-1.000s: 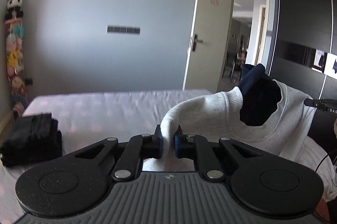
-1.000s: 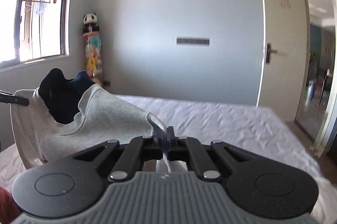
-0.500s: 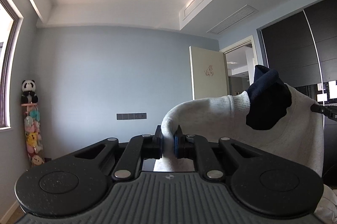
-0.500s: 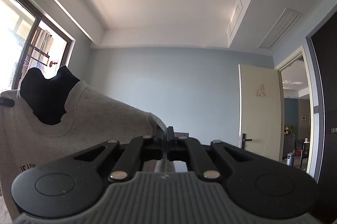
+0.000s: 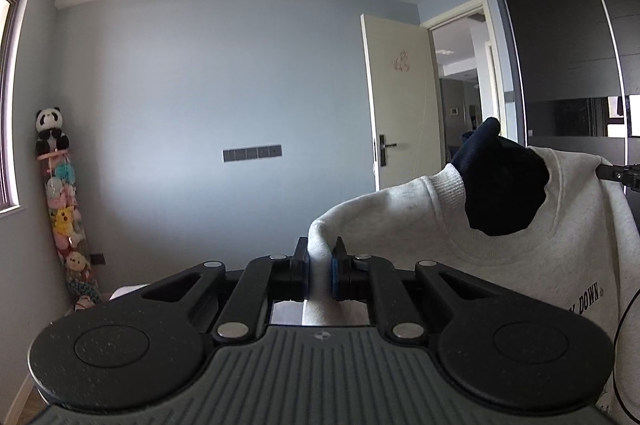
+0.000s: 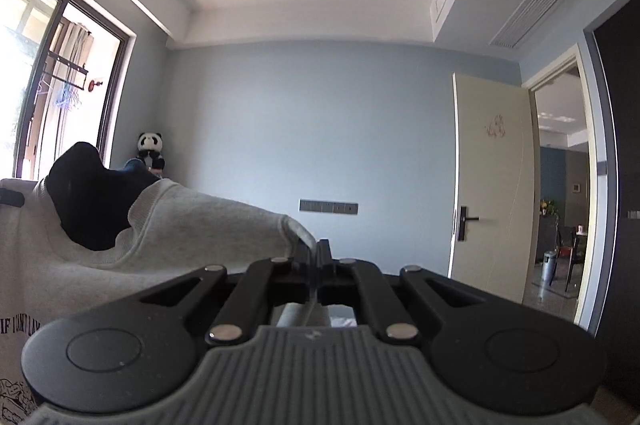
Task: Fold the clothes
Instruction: 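Lift the sweatshirt by the shoulders with both grippers and lower it onto the bed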
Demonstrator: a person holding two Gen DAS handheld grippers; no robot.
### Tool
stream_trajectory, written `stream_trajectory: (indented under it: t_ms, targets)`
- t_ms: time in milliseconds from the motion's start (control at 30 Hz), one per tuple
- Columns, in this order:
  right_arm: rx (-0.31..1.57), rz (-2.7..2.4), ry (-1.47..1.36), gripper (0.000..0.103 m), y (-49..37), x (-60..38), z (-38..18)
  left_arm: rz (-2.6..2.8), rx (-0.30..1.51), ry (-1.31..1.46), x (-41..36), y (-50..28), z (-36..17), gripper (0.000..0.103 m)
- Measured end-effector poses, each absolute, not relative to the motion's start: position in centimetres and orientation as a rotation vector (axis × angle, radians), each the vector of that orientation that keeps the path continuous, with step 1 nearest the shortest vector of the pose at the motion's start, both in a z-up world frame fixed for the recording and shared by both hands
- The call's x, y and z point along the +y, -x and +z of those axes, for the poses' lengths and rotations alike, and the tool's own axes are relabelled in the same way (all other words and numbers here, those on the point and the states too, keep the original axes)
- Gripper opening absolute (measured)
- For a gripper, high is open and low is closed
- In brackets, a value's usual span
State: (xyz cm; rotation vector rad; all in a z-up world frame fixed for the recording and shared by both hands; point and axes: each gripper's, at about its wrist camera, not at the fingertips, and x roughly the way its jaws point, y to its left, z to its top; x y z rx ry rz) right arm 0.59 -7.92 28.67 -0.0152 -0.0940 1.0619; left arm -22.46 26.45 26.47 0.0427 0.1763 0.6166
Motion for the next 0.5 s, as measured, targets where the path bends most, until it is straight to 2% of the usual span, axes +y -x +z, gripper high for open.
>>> stream_trajectory:
  t_ms: [500]
  targets:
    - [0.238,1.003,0.194,0.003,-14.0,12.4,14.2,0.707,0.477,0.037,43.5,9.1,11.4,0.011]
